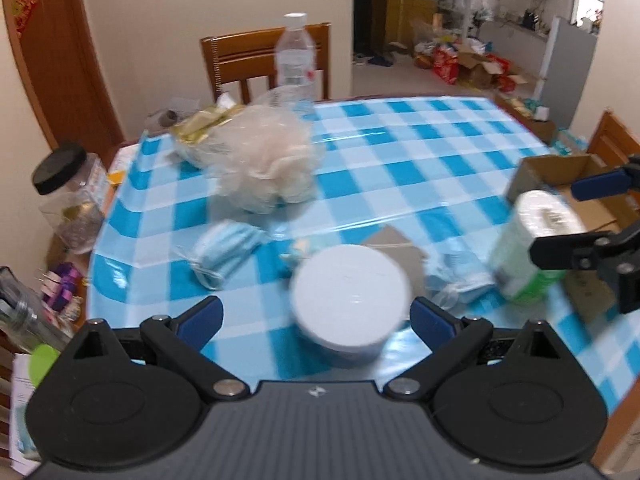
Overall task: Organize soft objects
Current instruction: 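Reach the left tool to the blue face mask and grasp it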
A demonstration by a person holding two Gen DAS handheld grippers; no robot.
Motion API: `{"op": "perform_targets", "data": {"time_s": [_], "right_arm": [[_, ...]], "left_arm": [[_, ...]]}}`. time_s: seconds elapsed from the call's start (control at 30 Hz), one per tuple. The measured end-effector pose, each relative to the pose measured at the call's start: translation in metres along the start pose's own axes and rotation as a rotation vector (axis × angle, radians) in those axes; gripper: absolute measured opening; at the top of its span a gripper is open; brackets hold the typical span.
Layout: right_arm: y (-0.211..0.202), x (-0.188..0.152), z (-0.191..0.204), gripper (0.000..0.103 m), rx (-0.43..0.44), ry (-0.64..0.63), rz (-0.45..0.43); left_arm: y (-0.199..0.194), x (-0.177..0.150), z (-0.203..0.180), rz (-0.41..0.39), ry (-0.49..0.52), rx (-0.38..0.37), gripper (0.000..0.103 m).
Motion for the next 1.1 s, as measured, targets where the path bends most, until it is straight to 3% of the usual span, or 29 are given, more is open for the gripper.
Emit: {"op": "perform_targets", "data": {"time_s": [0.23,0.63,0.83,1.1], "right_arm": [[0.037,0.018,0.001,0.103,0.059,-0.043,0.048],[0.082,0.041,-0.006,0.103,0.083,-0.091,0.104],[0.092,0.048,-0.012,0.103,0.09,-0.09,0.112],[0.102,0.054,-0.019,0.103,0.097,-0.085,0.13]], "left_arm": [[0.042,0.009,0.03,0.036,-0.013,0.084,0.099],[0.121,0.039,0.062,0.046,0.017,0.097,0.096],[0.162,0.049,0.066,0.036,0.064,0.093,0.08],[0.204,0.045,0.067,0.116,0.078,0.057,0.074]]}}
Point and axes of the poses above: each gripper's, at about its wrist camera, not at the fingertips, and y roughly the way its jaws point, z to its left, x to its top, the point moved 1 cm from there along y, roughly the way its jaws point, and after that the axes turned 13 degrees about x, right-handed, at the moved point
